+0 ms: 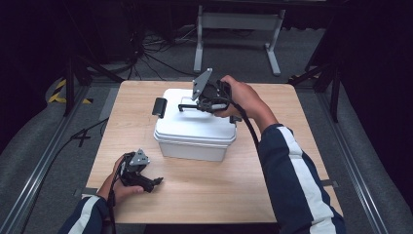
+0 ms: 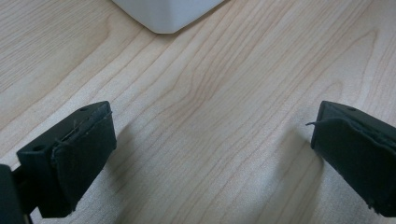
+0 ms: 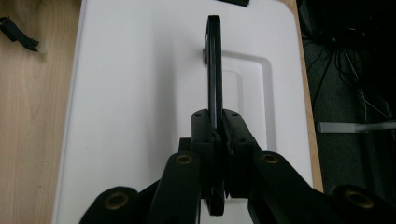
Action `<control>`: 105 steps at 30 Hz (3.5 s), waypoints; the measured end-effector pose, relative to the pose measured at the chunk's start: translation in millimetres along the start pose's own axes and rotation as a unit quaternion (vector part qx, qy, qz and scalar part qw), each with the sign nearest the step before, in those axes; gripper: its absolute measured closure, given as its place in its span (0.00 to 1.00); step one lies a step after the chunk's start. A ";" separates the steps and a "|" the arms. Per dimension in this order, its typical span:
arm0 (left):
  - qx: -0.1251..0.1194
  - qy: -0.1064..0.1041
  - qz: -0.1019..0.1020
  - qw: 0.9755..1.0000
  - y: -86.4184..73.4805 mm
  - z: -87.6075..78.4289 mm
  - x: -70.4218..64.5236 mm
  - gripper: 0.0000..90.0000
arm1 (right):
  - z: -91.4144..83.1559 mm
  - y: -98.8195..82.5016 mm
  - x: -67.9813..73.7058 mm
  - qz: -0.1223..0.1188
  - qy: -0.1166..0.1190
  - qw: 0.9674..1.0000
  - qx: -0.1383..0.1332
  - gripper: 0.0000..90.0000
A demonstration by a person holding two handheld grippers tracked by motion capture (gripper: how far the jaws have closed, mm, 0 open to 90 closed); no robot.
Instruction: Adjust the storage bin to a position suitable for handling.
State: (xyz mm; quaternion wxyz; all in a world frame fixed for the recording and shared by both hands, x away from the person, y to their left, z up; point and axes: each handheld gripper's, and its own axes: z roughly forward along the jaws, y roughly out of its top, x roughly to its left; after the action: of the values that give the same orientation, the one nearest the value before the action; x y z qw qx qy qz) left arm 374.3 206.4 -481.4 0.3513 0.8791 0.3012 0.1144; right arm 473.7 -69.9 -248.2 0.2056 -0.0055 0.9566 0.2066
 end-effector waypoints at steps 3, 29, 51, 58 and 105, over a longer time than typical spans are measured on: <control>0.001 0.000 0.001 1.000 0.0 -0.1 0.1 0.00 | -7.2 -3.0 -1.4 -0.002 -0.001 1.000 -0.006 0.95; 0.000 0.003 -0.003 1.000 -1.0 -0.9 -1.0 0.01 | -46.6 -45.0 -1.8 -0.007 -0.020 1.000 -0.024 0.95; 0.002 0.007 -0.013 1.000 -2.0 -2.0 -3.0 0.01 | -93.0 -132.1 7.7 0.062 -0.065 0.996 -0.016 0.95; 0.001 0.007 -0.013 1.000 -2.0 -1.9 -2.9 0.01 | -109.6 -157.5 9.1 0.078 -0.080 0.994 -0.014 0.95; 0.000 0.008 -0.008 1.000 -1.8 -1.7 -2.2 0.01 | -58.5 -251.1 11.9 0.179 -0.070 0.981 0.028 0.95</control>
State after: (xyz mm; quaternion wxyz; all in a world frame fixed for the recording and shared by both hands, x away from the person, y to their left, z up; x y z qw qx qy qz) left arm 371.0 207.0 -481.4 0.3498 0.8758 0.3108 0.1184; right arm 463.9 -321.9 -303.0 0.2321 0.1857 0.9307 0.2132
